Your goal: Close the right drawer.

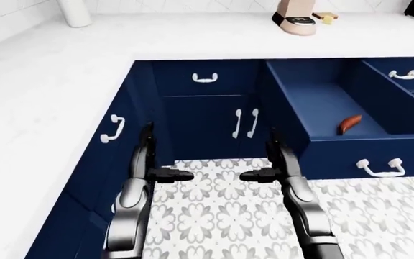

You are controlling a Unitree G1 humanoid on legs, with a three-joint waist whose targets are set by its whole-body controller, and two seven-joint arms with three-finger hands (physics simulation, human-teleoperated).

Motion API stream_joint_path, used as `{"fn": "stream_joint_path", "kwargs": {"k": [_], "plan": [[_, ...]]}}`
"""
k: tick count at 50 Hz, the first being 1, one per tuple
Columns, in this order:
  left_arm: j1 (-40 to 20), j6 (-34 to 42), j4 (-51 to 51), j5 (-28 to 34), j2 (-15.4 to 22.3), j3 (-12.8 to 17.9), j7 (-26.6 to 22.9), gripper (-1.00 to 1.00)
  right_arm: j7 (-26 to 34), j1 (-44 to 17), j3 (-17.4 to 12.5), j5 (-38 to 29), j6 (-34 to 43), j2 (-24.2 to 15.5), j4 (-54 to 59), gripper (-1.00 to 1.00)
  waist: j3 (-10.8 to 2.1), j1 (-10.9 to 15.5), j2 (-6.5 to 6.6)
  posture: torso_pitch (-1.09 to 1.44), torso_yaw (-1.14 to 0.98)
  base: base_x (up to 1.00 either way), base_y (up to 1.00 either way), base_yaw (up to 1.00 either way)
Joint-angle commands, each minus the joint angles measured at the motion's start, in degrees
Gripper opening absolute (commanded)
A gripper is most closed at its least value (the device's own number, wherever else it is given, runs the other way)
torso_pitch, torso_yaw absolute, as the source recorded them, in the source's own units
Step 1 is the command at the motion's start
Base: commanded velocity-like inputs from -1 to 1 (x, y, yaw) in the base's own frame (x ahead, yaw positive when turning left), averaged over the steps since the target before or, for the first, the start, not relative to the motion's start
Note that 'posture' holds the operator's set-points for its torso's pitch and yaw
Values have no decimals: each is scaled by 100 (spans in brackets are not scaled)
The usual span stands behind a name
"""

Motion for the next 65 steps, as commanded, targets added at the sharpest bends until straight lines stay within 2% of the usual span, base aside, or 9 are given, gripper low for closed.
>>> {"fn": "stream_joint_path", "kwargs": {"k": [1, 12, 24, 30, 33, 49, 50, 60, 65], "plan": [[-278, 333, -391, 34, 29, -21, -22, 100, -28, -339, -199, 68, 218, -186, -283, 100, -124, -13, 0, 0, 0, 0, 0, 0], [-1294, 1538, -758, 70, 198, 30, 124, 100, -125, -1248, -338, -17, 2374, -641, -1809, 100, -95, 10, -41, 0, 0, 0, 0, 0], [-1957, 3188, -2224, 125, 536, 210, 76, 100, -26, -1864, -483, -110, 3997, -896, -3105, 100, -6, 30, -47, 0, 0, 0, 0, 0], [-2096, 3551, -2526, 259, 584, 173, 36, 100, -50, -2149, -653, -1, 4256, -941, -3100, 100, 20, 24, -39, 0, 0, 0, 0, 0], [-2110, 3617, -2585, 328, 573, 149, 15, 100, -184, -2210, -491, -170, 4321, -1065, -3044, 100, 23, 28, -39, 0, 0, 0, 0, 0], [-2197, 3977, -2939, 486, 518, 116, -76, 100, -47, -2273, -539, -72, 4559, -1076, -3411, 100, 28, 25, -48, 0, 0, 0, 0, 0], [-2205, 4027, -2993, 492, 513, 107, -77, 100, -45, -2267, -523, -84, 4574, -1075, -3438, 100, -103, -3, -22, 0, 0, 0, 0, -10], [-2249, 4198, -3180, 525, 498, 94, -83, 100, 50, -2232, -498, -170, 4627, -1064, -3551, 100, -14, -49, -6, 0, 0, 0, 0, -11], [-2279, 4303, -3281, 504, 530, 152, -106, 100, 70, -2246, -464, -216, 4643, -1040, -3568, 100, 28, -38, 161, 0, 0, 0, 0, -12]]}}
